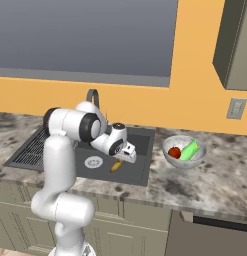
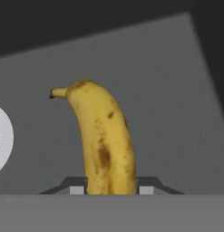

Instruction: There is a mixed pile of frozen fruits and vegetables on the counter. Locate all the frozen vegetables and place the items in a bowl on the counter. Take all the frozen fruits and defrost them in a running sink.

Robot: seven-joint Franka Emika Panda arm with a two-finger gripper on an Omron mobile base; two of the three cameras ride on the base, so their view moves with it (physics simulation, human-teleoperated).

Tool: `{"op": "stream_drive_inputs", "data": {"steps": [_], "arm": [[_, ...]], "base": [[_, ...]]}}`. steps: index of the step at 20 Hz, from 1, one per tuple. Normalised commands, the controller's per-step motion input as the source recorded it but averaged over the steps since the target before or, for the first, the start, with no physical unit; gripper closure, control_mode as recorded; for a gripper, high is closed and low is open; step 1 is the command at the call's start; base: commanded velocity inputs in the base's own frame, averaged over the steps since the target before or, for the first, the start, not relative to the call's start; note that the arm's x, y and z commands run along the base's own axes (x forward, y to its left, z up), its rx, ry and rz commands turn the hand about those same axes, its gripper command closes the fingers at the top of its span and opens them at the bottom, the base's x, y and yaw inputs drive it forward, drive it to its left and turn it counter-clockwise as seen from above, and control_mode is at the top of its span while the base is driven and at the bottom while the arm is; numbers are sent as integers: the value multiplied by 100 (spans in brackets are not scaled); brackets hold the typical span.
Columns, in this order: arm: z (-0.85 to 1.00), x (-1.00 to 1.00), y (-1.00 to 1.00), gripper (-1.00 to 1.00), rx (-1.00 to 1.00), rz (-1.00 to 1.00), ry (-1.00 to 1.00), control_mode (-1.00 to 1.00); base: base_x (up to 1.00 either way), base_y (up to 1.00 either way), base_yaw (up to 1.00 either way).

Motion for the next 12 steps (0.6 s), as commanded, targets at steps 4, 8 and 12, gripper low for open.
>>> {"op": "stream_drive_inputs", "data": {"steps": [4,8,12], "arm": [[-10,5,0,100,0,0,1,-100],[-6,0,0,100,-1,0,1,-100],[-4,3,4,-100,-2,0,1,-100]], "base": [[0,0,0],[0,0,0],[0,0,0]]}}
